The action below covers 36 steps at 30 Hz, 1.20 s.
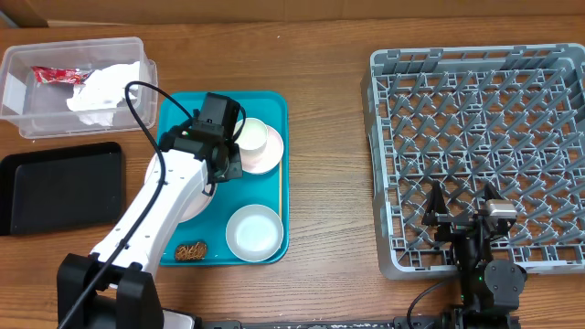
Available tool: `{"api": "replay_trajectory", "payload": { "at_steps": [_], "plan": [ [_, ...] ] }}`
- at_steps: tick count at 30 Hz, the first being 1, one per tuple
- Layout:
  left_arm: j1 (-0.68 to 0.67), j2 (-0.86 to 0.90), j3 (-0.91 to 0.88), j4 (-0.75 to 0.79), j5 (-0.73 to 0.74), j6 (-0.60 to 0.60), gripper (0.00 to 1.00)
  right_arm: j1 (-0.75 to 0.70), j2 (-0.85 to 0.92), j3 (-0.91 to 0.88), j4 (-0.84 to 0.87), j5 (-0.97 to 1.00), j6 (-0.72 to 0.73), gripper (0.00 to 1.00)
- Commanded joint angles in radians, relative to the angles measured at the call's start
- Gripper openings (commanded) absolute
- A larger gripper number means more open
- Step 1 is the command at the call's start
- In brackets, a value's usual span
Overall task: Sort waste into correct bins and load items into the dishwasher
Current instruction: 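Lift the rice plate and carry it left over the black tray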
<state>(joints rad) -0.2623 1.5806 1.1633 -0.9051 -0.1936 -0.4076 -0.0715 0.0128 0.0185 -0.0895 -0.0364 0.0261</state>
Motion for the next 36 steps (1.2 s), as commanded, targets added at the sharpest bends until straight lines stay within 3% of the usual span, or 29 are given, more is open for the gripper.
{"api": "replay_trajectory", "payload": {
  "at_steps": [1, 7, 19, 36],
  "plan": [
    [0.009, 0.007, 0.037, -0.011, -0.032, 0.027, 0.04, -0.002, -0.01, -0.011, 0.006, 0.01, 0.0, 1.0],
    [0.011, 0.007, 0.06, -0.032, -0.054, 0.027, 0.04, -0.002, -0.01, -0.011, 0.006, 0.01, 0.0, 1.0],
    [0.116, 0.007, 0.279, -0.142, -0.047, 0.072, 0.04, -0.002, -0.01, -0.011, 0.006, 0.01, 0.0, 1.0],
    [0.527, 0.009, 0.333, -0.03, 0.194, 0.121, 0.04, -0.002, -0.01, -0.011, 0.006, 0.01, 0.0, 1.0]
  ]
}}
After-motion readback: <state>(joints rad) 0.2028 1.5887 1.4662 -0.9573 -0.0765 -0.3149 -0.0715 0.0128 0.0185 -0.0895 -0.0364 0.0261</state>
